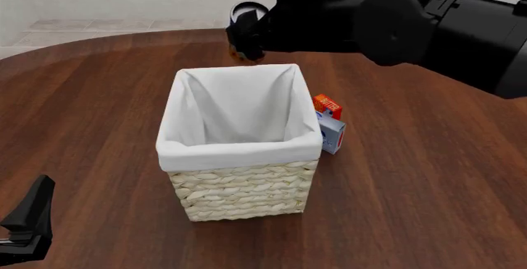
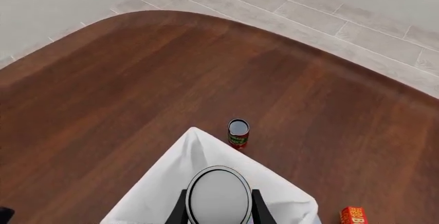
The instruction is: Pick up the alphabet soup and put it in the basket.
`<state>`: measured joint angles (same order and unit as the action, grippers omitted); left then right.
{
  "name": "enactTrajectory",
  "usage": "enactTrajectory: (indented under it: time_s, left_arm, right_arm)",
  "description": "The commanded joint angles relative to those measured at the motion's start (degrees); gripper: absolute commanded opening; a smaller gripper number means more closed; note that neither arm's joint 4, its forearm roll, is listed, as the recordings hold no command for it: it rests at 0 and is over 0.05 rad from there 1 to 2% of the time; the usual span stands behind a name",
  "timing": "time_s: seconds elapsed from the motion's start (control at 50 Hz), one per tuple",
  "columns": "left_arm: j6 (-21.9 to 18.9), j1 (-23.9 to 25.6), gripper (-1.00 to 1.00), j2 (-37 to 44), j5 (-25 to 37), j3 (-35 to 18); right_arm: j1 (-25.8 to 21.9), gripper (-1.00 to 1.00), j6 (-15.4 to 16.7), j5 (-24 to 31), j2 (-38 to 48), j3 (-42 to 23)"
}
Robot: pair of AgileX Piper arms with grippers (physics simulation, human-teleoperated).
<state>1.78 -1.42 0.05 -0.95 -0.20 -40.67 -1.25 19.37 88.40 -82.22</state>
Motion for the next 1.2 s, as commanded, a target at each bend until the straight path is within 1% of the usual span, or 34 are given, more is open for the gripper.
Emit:
enactTrajectory:
  time_s: [0.02, 0.24, 0.54, 0.7, 0.9, 1.2]
  left_arm:
    - [0.08, -0.04, 1.00, 0.00, 0.06, 0.00]
    - [0.13, -0.04, 1.00, 0.00, 0.02, 0.00]
    - [0.28, -0.12, 1.00, 0.00, -0.04, 0.01]
    - [0.24, -0.11, 1.00, 0.00, 0.00, 0.00]
    - [0.11, 0.02, 1.00, 0.02, 0.22, 0.00]
    - [-0.02, 0.07, 1.00, 0.02, 0.23, -0.01]
  right_arm:
    - [-0.84, -1.00, -1.81, -0.83, 1.07, 0.33]
    - [-1.80, -1.00, -2.01, -1.32, 2.34, 1.23]
    - [-2.64, -1.00, -1.13, -1.18, 3.00, 2.67]
    - [-2.15, -1.00, -0.87, -0.56, 3.31, 2.87]
    - [-1.32, -1.00, 0.39, 1.30, 2.96, 3.32]
    - [-3.43, -1.00, -1.09, 0.40, 2.73, 6.45]
